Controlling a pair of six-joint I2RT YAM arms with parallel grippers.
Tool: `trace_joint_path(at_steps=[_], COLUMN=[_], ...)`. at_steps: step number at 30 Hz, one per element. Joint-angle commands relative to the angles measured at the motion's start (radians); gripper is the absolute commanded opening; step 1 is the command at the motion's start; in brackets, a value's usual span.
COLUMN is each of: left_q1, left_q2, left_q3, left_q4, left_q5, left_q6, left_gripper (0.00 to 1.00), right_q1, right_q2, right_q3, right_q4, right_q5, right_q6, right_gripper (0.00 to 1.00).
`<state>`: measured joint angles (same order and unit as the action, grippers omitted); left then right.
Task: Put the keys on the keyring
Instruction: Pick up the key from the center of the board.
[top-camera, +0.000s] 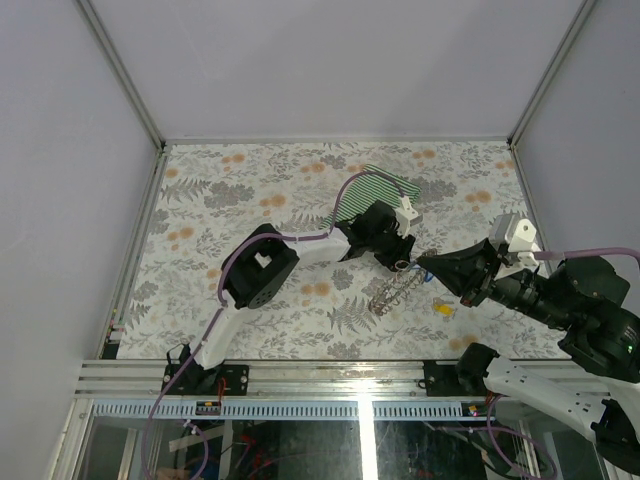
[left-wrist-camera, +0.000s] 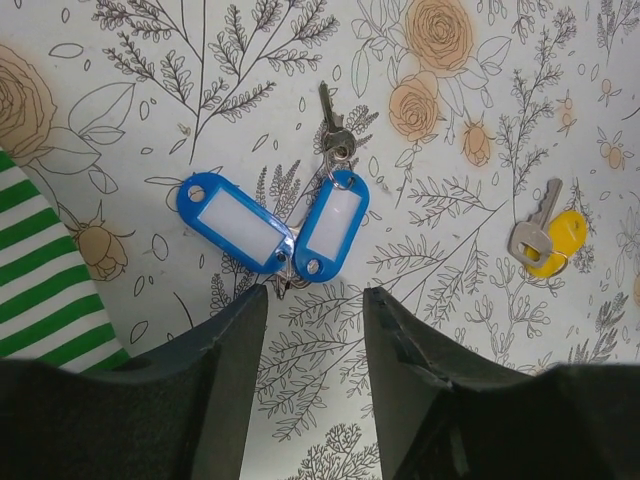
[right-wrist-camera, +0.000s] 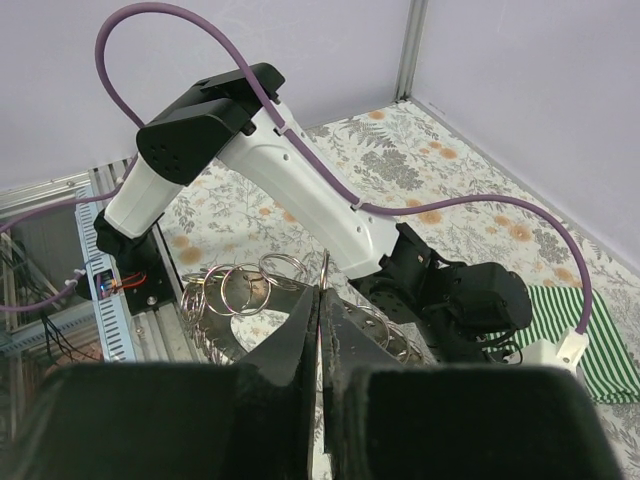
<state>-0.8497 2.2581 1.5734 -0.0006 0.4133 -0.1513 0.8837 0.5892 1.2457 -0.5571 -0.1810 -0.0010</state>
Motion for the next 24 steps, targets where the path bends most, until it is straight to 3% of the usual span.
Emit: trace_joint_path(at_steps=[1,18,24], left_q1=[0.007,0.012,0.014], left_q2=[0.014,0.051,0.058], left_q3=[0.034,0.044,0.053], left_q4=[0.011,0.039,0.04], left_q5=[0.016,-0.023,-0.01], left_q6=[0.021,0.013,0.012], left_gripper=[0.43,0.38,0.26], right_q1=[0.007,0.006,0.008], right_q2=[0.01,0.013,0.01], right_q3=[0.006,-0.002,-0.006], right_q4=[0.075,0.078,0.079], right_q5=[-0.008,-0.03,-0.031], right_q6=[0.019,0.038,0.042], right_gripper=[0.01,0.01,0.01])
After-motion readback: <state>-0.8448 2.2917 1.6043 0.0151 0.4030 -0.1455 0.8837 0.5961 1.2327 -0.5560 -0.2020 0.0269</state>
